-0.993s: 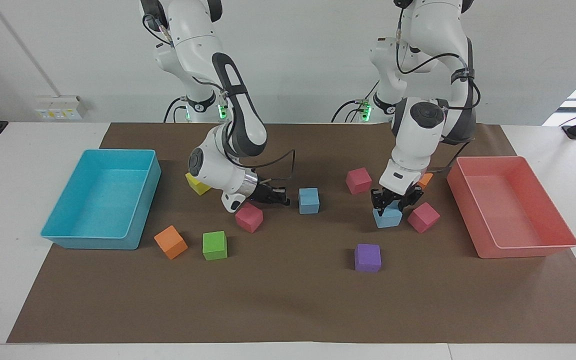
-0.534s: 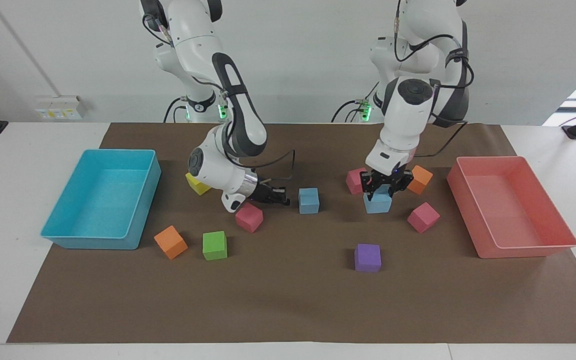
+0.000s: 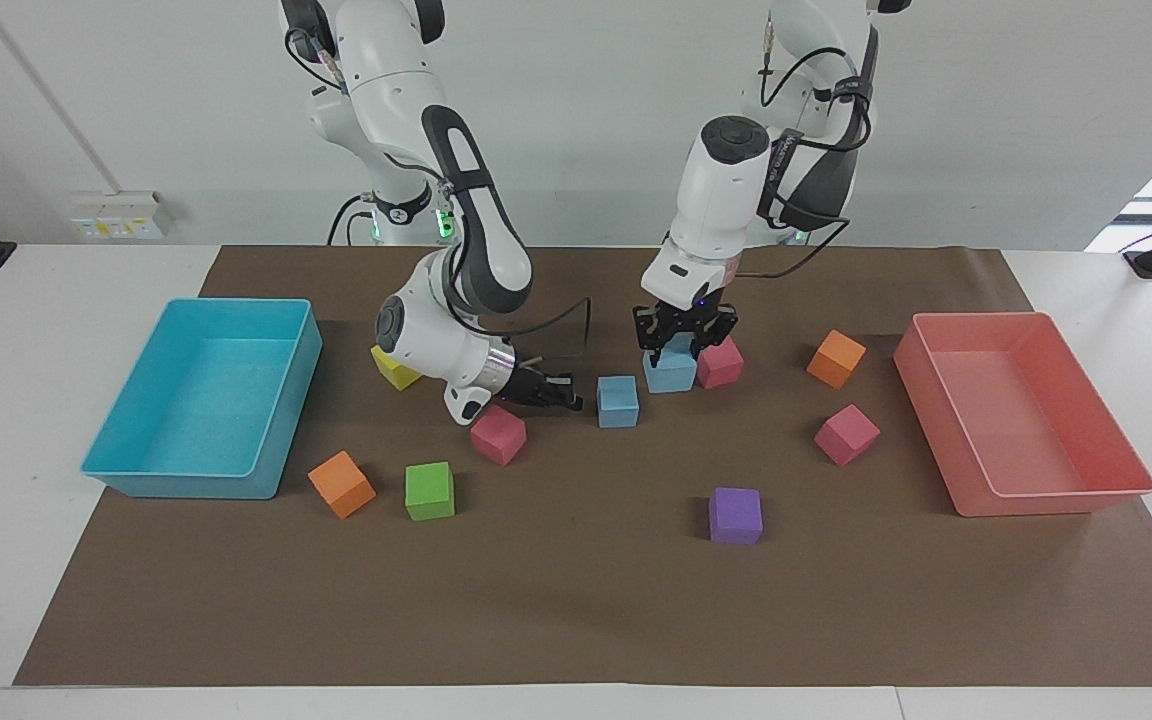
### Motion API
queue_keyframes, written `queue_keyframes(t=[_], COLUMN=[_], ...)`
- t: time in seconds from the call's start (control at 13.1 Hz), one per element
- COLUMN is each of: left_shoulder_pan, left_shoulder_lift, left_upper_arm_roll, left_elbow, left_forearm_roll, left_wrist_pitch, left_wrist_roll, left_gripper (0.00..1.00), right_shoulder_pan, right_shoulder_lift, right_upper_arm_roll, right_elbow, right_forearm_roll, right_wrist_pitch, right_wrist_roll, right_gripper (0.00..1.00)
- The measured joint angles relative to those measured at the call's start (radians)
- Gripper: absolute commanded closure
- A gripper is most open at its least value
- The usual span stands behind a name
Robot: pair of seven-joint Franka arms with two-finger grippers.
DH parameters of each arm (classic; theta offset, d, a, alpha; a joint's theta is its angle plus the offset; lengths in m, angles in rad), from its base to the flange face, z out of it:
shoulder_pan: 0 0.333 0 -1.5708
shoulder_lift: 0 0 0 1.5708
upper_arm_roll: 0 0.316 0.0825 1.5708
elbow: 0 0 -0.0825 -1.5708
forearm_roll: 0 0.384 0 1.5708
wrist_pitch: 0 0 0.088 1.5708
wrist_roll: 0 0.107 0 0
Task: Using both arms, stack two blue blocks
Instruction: 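Carry the light-blue cube with the left gripper over the center cube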
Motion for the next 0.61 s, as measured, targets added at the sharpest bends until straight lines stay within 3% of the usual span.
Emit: queue_keyframes(t=[0.61], left_shoulder_pan=[-0.053], left_shoulder_lift=[0.106], left_upper_arm_roll=[-0.001], left_elbow=[0.051], left_forearm_roll=[-0.002], left_wrist_pitch=[0.059], left_wrist_roll=[-0.062], left_gripper=[1.00], right_shoulder_pan=[0.000], right_shoulder_lift=[0.000], right_upper_arm_roll=[0.000], right_elbow=[0.000], right_forearm_roll=[0.000], right_wrist_pitch=[0.000], right_wrist_roll=[0.000], right_gripper=[1.00])
